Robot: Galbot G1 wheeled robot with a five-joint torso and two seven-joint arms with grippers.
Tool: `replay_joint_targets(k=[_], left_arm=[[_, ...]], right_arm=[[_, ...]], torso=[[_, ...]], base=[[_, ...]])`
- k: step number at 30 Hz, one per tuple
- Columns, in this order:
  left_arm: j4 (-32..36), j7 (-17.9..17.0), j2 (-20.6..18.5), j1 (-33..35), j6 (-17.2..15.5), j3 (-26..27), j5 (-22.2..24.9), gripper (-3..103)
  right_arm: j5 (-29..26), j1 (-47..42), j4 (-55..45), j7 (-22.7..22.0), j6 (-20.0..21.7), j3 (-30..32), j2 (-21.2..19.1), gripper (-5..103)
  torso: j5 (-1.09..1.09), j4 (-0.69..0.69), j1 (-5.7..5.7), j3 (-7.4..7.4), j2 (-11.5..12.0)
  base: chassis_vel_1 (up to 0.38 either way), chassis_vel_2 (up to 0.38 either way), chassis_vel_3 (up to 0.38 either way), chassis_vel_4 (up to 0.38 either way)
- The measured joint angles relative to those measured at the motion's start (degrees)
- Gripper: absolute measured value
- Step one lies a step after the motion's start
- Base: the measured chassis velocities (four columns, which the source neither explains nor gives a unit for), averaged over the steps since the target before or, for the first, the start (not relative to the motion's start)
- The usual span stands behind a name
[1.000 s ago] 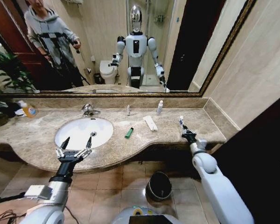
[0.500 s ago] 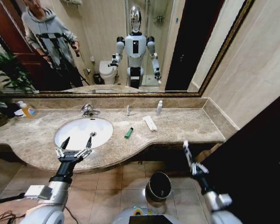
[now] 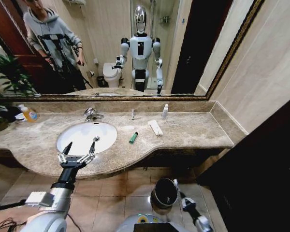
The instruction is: Pick up the trash from the sink and place it in the trash bin.
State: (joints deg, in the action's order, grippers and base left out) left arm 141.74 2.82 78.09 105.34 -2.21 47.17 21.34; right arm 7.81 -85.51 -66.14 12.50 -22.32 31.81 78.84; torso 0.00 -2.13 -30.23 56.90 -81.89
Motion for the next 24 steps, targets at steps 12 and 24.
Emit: replay_joint_targets(k=[12,24], left_arm=[[0.00,-0.03,0.00,0.00,0.00,0.01,0.00,100],[0.00,-0.03,0.00,0.00,0.00,0.01,0.00,100]], right_arm=[[16.03,12.40,20.75,-2.70,1.27,1.01,4.38,0],[17.13,14.09,21.77,-5.05,0.60,0.89,5.45,26]], torso=[[0.00,0.01,0.00,0.01,0.01],[0.00,0.01,0.00,0.00,0.00]], base=[[0.000,0.000,0.000,0.000],[0.000,0.000,0.000,0.000]])
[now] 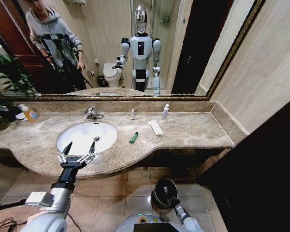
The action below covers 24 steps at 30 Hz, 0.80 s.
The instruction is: Pick up the trash from the sink and place it in the trash bin.
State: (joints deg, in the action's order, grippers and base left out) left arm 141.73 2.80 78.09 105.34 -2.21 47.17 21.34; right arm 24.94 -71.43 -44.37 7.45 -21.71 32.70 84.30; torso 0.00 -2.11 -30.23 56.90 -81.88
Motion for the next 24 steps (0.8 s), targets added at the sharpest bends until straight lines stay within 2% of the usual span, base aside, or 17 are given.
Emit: replay_joint_targets(k=[1,3,4,5,7,8,9,11,12,15,16,18,19,20,23,24], left_arm=[[0.00,0.00,0.00,0.00,0.00,0.00,0.00,100],[0.00,0.00,0.00,0.00,0.00,0.00,0.00,100],[0.00,0.00,0.00,0.00,0.00,0.00,0.00,100],[0.00,0.00,0.00,0.00,0.00,0.00,0.00,100],[0.00,0.00,0.00,0.00,0.00,0.00,0.00,100],[0.00,0.00,0.00,0.00,0.00,0.00,0.00,100],[0.00,0.00,0.00,0.00,0.00,0.00,0.00,100],[0.00,0.02,0.00,0.00,0.00,-0.01,0.00,100],[0.00,0.02,0.00,0.00,0.00,-0.01,0.00,100],[0.01,-0.01,0.00,0.00,0.00,0.00,0.00,100],[0.01,-0.01,0.00,0.00,0.00,0.00,0.00,100],[0.01,0.01,0.00,0.00,0.00,0.00,0.00,100],[0.01,-0.01,0.00,0.00,0.00,0.00,0.00,100],[0.01,-0.01,0.00,0.00,0.00,0.00,0.00,100],[0.01,0.00,0.00,0.00,0.00,0.00,0.00,100],[0.01,0.00,0.00,0.00,0.00,0.00,0.00,100]], right_arm=[[0.00,0.00,0.00,0.00,0.00,0.00,0.00,26],[-0.35,-0.48,-0.36,-0.16,-0.36,0.10,-0.24,37],[-0.35,-0.48,-0.36,-0.16,-0.36,0.10,-0.24,37],[-0.98,-0.91,-0.98,-0.18,-0.48,0.16,-0.43,42],[-5.07,-3.06,-4.58,-0.60,-0.49,0.67,-0.96,53],[-5.07,-3.06,-4.58,-0.60,-0.49,0.67,-0.96,53],[-8.13,-4.62,-7.22,-1.53,-0.47,0.92,-1.30,53],[-15.53,-9.18,-16.85,-5.12,-0.33,2.30,-2.21,64],[-15.53,-9.18,-16.85,-5.12,-0.33,2.30,-2.21,64],[-26.80,-18.57,-35.37,-8.11,4.07,6.03,-3.44,80],[-26.80,-18.57,-35.37,-8.11,4.07,6.03,-3.44,80],[-32.38,-26.35,-47.68,-9.14,6.10,11.74,-2.57,91],[-33.50,-28.73,-51.95,-9.60,6.23,13.94,-1.86,95],[-33.50,-28.73,-51.95,-9.60,6.23,13.94,-1.86,95],[-36.87,-34.80,-65.31,-11.03,6.42,18.05,0.00,100],[-36.87,-34.80,-65.31,-11.03,6.42,18.05,0.00,100]], torso=[[0.00,0.00,0.00,0.00,0.00],[0.00,0.00,0.00,0.00,0.00],[0.00,0.00,0.00,0.00,0.00],[-0.01,0.00,0.00,0.00,0.00],[-0.01,0.00,0.00,0.00,0.00],[-0.01,0.00,0.00,0.00,0.00],[-0.01,0.00,0.00,0.00,0.00],[-0.01,0.00,0.00,0.00,0.00],[-0.01,0.00,0.00,0.00,0.00],[0.02,-0.01,0.00,-0.01,0.00],[0.02,-0.01,0.00,-0.01,0.00],[0.02,0.02,0.01,-0.01,0.00],[0.02,0.02,0.01,-0.01,0.00],[0.02,0.02,0.01,-0.01,0.00],[0.02,0.01,0.02,-0.01,-0.01],[0.02,0.01,0.02,-0.01,-0.01]], base=[[0.000,0.000,0.000,0.000],[0.000,0.000,0.000,0.000],[0.000,0.000,0.000,0.000],[0.000,0.000,0.000,0.000],[0.000,0.000,0.000,0.000],[0.000,0.000,0.000,0.000],[0.000,0.000,0.000,0.000],[0.000,0.000,0.000,0.000],[0.000,0.000,0.000,0.000],[0.000,0.000,0.000,0.000],[0.000,0.000,0.000,0.000],[0.000,0.000,0.000,0.000],[0.000,0.000,0.000,0.000],[0.000,0.000,0.000,0.000],[0.000,0.000,0.000,0.000],[0.000,0.000,0.000,0.000]])
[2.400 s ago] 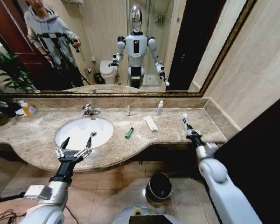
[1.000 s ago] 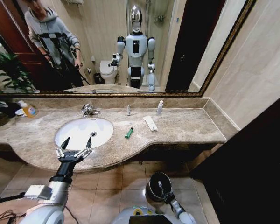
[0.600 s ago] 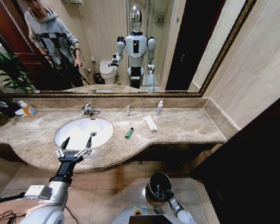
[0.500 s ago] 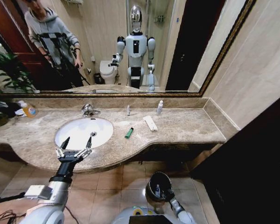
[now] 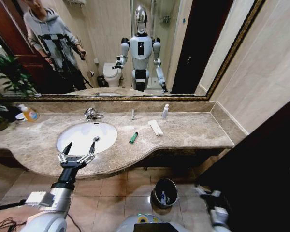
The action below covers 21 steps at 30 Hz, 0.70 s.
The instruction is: Pick up the trash from the sink and place it in the trash bin.
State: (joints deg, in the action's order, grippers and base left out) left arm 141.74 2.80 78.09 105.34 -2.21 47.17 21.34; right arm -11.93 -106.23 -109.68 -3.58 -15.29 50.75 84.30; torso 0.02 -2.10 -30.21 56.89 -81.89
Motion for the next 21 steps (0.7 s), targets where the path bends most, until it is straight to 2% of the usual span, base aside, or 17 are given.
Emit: replay_joint_targets(k=[4,7,8,12,13,16,18,21], left_arm=[[0.00,0.00,0.00,0.00,0.00,0.00,0.00,100],[0.00,0.02,0.00,0.01,0.00,0.00,0.00,100],[0.00,0.02,0.00,0.01,0.00,0.00,0.00,100],[0.00,0.00,0.00,0.00,0.00,0.00,0.00,100],[0.00,0.00,0.00,0.00,0.00,0.00,0.00,100],[0.00,0.00,0.00,0.00,0.00,0.00,0.00,100],[0.00,0.00,0.00,0.00,0.00,0.00,0.00,100],[0.00,0.03,0.00,0.00,0.00,0.00,0.00,100]], right_arm=[[-1.06,0.01,-8.68,-1.47,-1.00,-0.27,1.46,100],[-0.92,5.84,-14.37,-2.23,3.75,-2.71,-0.03,100],[-0.92,5.84,-14.37,-2.23,3.75,-2.71,-0.03,100],[-4.12,17.99,-14.42,-2.82,12.28,-7.62,-7.47,100],[-4.12,17.99,-14.42,-2.82,12.28,-7.62,-7.47,100],[-6.79,26.08,-9.81,-2.78,16.13,-12.82,-13.45,100],[-7.29,28.25,-8.25,-2.73,16.60,-14.21,-14.49,100],[-8.24,38.94,-0.24,-1.33,17.44,-20.06,-16.78,100]], torso=[[-0.03,0.00,0.00,0.01,0.00],[-0.02,-0.01,0.00,0.01,0.00],[-0.02,-0.01,0.00,0.01,0.00],[-0.02,-0.03,-0.02,0.01,0.01],[-0.02,-0.03,-0.02,0.01,0.01],[-0.03,-0.02,-0.02,0.02,0.01],[-0.03,-0.01,-0.02,0.02,0.01],[-0.03,-0.02,-0.02,0.02,0.01]], base=[[0.000,0.000,0.000,0.000],[0.000,0.000,0.000,0.000],[0.000,0.000,0.000,0.000],[0.000,0.000,0.000,0.000],[0.000,0.000,0.000,0.000],[0.000,0.000,0.000,0.000],[0.000,0.000,0.000,0.000],[0.000,0.000,0.000,0.000]])
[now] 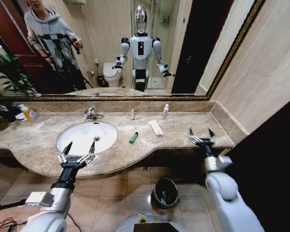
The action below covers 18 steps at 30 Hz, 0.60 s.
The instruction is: Pick up the trash from the sink and place it in the trash bin.
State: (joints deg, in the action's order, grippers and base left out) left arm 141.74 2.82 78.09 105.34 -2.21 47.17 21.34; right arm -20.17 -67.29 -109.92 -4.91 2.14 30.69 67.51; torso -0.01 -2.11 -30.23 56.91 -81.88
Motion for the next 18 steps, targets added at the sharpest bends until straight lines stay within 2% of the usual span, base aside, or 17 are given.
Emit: replay_joint_targets(k=[1,5,9,11,18], left_arm=[[0.00,0.00,0.00,0.00,0.00,0.00,0.00,100],[0.00,-0.02,0.00,0.00,0.00,0.00,0.00,100],[0.00,-0.02,-0.01,0.00,0.00,0.00,0.00,100],[0.00,-0.03,-0.01,-0.01,0.00,0.00,0.00,100],[0.00,-0.03,0.00,0.00,0.00,0.00,0.00,100]], right_arm=[[0.00,0.00,0.00,0.00,0.00,0.00,0.00,100],[1.04,12.38,13.61,2.09,-1.02,-6.14,1.60,100],[1.53,17.19,19.02,2.58,-1.08,-8.98,2.66,100],[2.44,21.80,24.04,3.01,-1.40,-11.68,4.46,100],[5.41,29.23,32.66,3.05,-2.20,-14.47,8.71,100]], torso=[[0.00,0.00,0.00,0.00,0.00],[-0.01,0.00,-0.01,0.01,0.01],[0.01,0.01,0.00,0.00,0.01],[0.01,0.00,0.00,0.00,0.01],[0.02,0.00,0.00,0.00,0.00]], base=[[0.000,0.000,0.000,0.000],[0.000,0.000,0.000,0.000],[0.000,0.000,0.000,0.000],[0.000,0.000,0.000,0.000],[0.000,0.000,0.000,0.000]])
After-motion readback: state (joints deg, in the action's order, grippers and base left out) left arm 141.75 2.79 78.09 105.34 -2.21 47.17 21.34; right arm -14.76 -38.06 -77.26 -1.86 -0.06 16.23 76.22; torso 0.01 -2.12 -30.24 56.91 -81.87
